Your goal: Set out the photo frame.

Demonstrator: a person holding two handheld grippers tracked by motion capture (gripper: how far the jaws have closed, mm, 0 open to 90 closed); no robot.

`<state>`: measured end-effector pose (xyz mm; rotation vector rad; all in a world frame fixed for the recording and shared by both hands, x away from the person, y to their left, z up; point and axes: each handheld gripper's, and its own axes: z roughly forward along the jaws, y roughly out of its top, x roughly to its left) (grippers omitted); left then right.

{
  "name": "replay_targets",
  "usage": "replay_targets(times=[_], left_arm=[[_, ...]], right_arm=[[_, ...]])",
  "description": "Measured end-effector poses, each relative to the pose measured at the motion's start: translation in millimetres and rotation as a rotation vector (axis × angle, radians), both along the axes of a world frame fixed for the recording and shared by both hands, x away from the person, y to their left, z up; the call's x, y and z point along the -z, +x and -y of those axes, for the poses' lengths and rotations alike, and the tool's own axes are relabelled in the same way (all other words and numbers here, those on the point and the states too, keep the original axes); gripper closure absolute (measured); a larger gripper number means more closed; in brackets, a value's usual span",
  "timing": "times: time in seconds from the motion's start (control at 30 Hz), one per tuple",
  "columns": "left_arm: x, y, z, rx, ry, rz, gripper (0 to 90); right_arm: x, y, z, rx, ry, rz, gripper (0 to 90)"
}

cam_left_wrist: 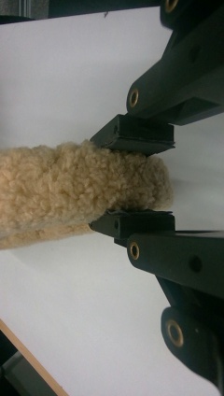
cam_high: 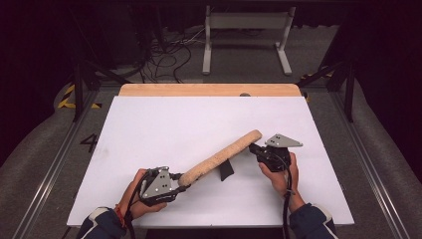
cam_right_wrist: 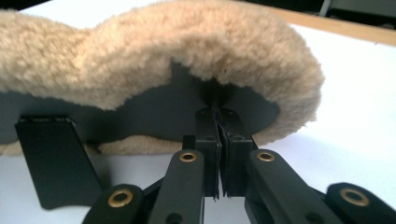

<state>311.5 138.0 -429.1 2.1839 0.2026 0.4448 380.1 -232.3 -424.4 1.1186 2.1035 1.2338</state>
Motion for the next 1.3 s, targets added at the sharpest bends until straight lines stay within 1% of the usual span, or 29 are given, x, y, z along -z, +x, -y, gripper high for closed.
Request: replay_targets(times=[0.03, 0.17, 0.2, 0.3, 0.57, 0.67, 0.73, 0.8, 0.87, 0.9, 0.97, 1.03, 1.1, 1.3], left_arm=[[-0.2, -0.5, 0.3, 0.001, 0.005, 0.002, 65.9], [-0.2, -4.7, 3.7, 0.001, 0.007, 0.01, 65.6], [-0.2, -7.8, 6.2, 0.004, 0.011, 0.024, 65.4], [-0.8, -10.5, 8.3, 0.01, 0.013, 0.03, 65.3], [-1.1, -15.9, 13.8, 0.028, 0.01, 0.028, 64.7], [-1.1, -19.0, 17.6, 0.044, 0.013, 0.027, 64.3], [-1.3, -20.9, 19.9, 0.055, 0.019, 0.037, 63.9], [-1.1, -21.5, 21.0, 0.062, 0.018, 0.034, 63.5], [-0.7, -21.9, 22.3, 0.072, 0.022, 0.031, 63.4], [-0.5, -22.6, 23.2, 0.07, 0.018, 0.028, 63.3], [-0.5, -23.5, 24.6, 0.076, 0.024, 0.026, 63.1], [-0.5, -23.7, 25.7, 0.083, 0.023, 0.029, 62.8], [-0.5, -24.3, 27.6, 0.089, 0.023, 0.028, 62.7], [-0.2, -24.5, 31.4, 0.1, 0.019, 0.02, 62.5]], right_arm=[[-0.8, 0.9, -0.3, 0.002, 0.004, 0.009, 88.0], [-0.6, 4.4, -2.1, 0.003, 0.015, 0.003, 88.5], [-0.6, 5.9, -4.1, -0.004, 0.014, 0.0, 88.5], [-0.9, 5.9, -6.2, -0.008, 0.014, 0.001, 88.6], [-1.9, 6.5, -12.1, -0.035, 0.01, -0.006, 87.8], [-2.9, 8.3, -14.2, -0.039, 0.015, -0.012, 88.1], [-3.0, 8.9, -16.0, -0.048, 0.015, -0.015, 88.3], [-3.1, 9.2, -17.3, -0.052, 0.01, -0.016, 88.4], [-3.3, 9.5, -21.4, -0.064, 0.019, -0.028, 88.7], [-3.4, 9.6, -23.8, -0.07, 0.012, -0.028, 88.7], [-3.0, 9.1, -29.0, -0.087, 0.007, -0.039, 88.9], [-2.0, 7.3, -35.7, -0.105, -0.01, -0.043, 88.9], [-1.4, 6.5, -38.5, -0.115, -0.016, -0.044, 88.9], [-2.4, 3.8, -45.4, -0.139, -0.019, -0.046, 89.4]])
